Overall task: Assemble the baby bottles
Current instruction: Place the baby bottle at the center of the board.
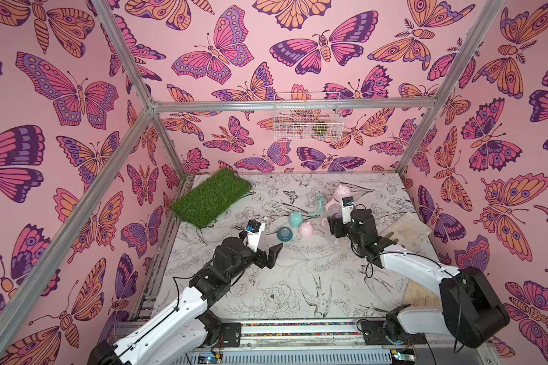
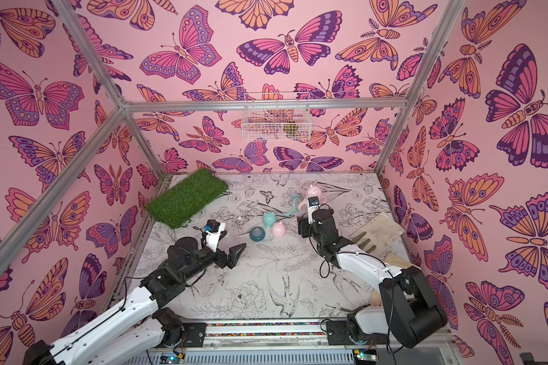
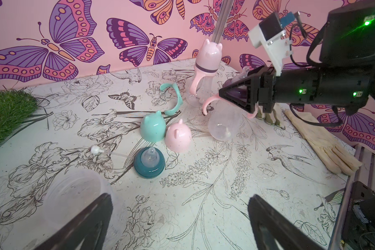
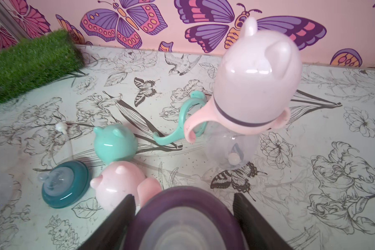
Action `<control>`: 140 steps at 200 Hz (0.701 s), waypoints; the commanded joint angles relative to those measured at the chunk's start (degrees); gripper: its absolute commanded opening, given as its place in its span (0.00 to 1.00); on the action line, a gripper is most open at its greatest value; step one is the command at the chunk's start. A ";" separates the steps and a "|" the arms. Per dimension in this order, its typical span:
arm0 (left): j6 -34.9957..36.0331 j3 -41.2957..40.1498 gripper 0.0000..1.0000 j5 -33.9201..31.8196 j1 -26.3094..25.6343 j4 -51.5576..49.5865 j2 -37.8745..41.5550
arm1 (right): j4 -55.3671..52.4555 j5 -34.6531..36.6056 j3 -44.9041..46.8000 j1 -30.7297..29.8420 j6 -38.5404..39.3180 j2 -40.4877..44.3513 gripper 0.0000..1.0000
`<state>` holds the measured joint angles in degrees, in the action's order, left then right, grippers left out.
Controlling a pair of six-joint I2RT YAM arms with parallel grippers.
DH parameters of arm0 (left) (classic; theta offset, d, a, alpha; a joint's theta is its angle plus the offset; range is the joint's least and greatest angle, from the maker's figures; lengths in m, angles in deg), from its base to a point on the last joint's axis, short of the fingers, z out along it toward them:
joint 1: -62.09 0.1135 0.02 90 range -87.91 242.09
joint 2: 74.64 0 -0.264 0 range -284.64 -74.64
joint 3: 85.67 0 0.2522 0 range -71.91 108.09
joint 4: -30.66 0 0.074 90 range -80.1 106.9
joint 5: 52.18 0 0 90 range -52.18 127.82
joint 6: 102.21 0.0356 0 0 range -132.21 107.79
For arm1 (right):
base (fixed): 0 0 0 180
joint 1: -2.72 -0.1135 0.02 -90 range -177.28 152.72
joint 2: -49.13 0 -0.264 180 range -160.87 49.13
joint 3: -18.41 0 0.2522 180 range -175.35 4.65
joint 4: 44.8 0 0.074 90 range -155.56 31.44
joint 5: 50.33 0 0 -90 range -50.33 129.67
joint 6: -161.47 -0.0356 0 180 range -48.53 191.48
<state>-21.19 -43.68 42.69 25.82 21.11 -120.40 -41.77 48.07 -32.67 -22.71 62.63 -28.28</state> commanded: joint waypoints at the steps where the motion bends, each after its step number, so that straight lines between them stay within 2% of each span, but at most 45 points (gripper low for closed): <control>1: 1.19 -0.81 0.99 -0.47 0.30 -0.95 -0.02 | 3.84 2.05 0.09 0.81 -0.83 -0.32 0.00; 54: 1.66 -0.81 0.99 -0.56 0.29 -1.09 -0.55 | 2.98 5.04 0.41 2.18 -0.18 -0.90 0.01; 110: 2.12 -0.13 0.99 -0.29 0.19 -1.05 -2.69 | 0.82 4.79 0.20 2.36 -0.98 -1.59 0.19; 140: 2.47 0.25 0.99 -0.29 -0.02 -1.13 -3.36 | -0.88 4.14 0.05 2.40 -1.38 -1.50 0.32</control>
<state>-19.94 -43.68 42.66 25.80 21.09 -123.37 -40.85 52.09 -32.36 -20.64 62.39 -29.44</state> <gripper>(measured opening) 0.991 0.701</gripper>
